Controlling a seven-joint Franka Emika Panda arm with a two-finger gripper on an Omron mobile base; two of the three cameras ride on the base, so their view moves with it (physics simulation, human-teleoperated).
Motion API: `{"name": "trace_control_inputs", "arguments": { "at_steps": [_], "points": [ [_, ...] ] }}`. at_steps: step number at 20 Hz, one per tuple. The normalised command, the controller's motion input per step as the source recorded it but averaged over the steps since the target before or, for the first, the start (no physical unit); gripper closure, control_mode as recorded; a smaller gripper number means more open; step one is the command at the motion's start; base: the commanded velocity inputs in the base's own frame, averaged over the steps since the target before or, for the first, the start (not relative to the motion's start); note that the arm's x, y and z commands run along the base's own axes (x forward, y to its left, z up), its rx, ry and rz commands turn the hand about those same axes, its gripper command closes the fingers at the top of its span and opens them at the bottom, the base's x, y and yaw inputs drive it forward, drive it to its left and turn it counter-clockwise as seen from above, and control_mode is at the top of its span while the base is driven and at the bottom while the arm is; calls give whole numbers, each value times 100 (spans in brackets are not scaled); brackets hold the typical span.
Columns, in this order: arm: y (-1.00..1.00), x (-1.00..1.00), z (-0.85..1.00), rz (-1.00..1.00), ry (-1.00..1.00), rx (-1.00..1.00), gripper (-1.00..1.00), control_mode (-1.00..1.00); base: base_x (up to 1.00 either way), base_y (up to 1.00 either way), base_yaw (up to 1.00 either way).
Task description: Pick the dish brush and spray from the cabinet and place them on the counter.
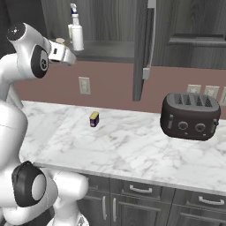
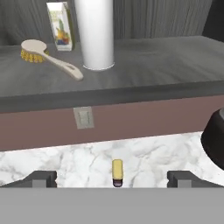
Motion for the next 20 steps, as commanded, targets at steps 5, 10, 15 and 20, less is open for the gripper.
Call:
{"name": "trace_control_inputs", "arguments": {
  "at_steps": [5,10,15,20],
  "points": [
    [-14,24,27,0,0,-3,-100,-100,0,0,0],
    [-1,34,29,1,0,-4,-100,-100,0,0,0],
    [0,48,20,7,0,0,-100,-100,0,0,0],
    [0,53,13,5,1,0,-100,-100,0,0,0]
  ]
}}
